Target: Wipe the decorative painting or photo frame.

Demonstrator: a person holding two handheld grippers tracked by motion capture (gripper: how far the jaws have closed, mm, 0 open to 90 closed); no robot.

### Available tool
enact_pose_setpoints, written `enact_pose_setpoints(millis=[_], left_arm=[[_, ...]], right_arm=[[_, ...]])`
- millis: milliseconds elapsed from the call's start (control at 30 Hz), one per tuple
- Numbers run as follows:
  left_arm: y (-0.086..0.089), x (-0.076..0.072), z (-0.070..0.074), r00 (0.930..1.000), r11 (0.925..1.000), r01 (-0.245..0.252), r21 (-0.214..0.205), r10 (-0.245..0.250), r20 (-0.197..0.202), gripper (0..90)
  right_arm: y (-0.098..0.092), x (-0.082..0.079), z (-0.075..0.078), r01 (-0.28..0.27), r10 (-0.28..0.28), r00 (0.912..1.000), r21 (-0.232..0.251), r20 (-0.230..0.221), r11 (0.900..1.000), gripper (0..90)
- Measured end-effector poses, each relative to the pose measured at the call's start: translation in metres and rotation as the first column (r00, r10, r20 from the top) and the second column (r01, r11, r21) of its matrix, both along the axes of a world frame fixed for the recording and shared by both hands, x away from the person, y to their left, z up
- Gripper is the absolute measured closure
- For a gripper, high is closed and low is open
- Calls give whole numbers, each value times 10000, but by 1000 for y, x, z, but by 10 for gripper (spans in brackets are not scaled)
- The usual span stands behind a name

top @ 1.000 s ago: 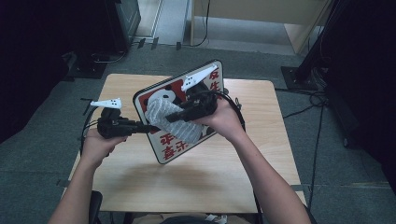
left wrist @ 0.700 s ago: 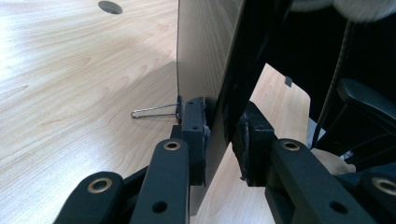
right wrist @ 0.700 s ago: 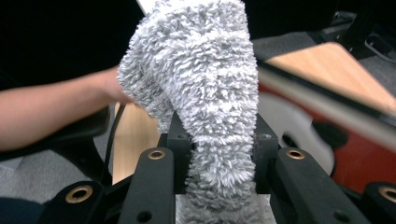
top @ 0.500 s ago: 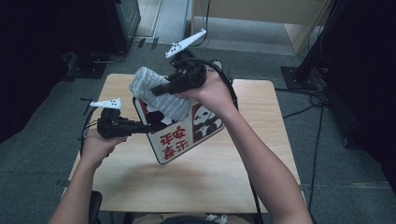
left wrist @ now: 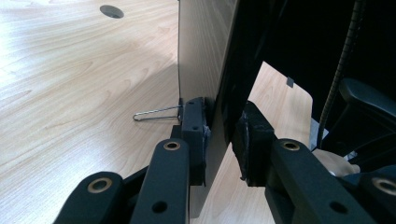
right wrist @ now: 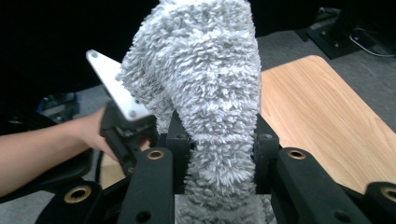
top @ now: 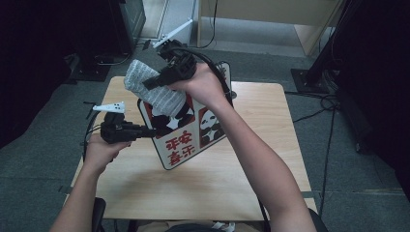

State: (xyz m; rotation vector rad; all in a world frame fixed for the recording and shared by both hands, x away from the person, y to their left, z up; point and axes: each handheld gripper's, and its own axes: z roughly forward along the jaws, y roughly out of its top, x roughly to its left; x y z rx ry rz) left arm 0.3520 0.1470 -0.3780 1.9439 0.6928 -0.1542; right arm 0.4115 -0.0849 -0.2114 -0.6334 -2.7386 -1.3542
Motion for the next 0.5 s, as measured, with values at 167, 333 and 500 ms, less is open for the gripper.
enact_pose_setpoints(millis=[167,333,500], left_arm=[[0,0,0,10000,10000,-44,11,45,-17,760],[0,0,0,10000,10000,-56,58,56,-7,766],[0,0,0,10000,10000,-60,61,60,-7,769]], right_arm=[[-2,6,-4,91,-96,9996,-169,-266,9998,675],[-5,8,-5,216,-226,9993,-342,-309,9992,670],[-9,10,-5,309,-321,9989,-358,-350,9989,668]])
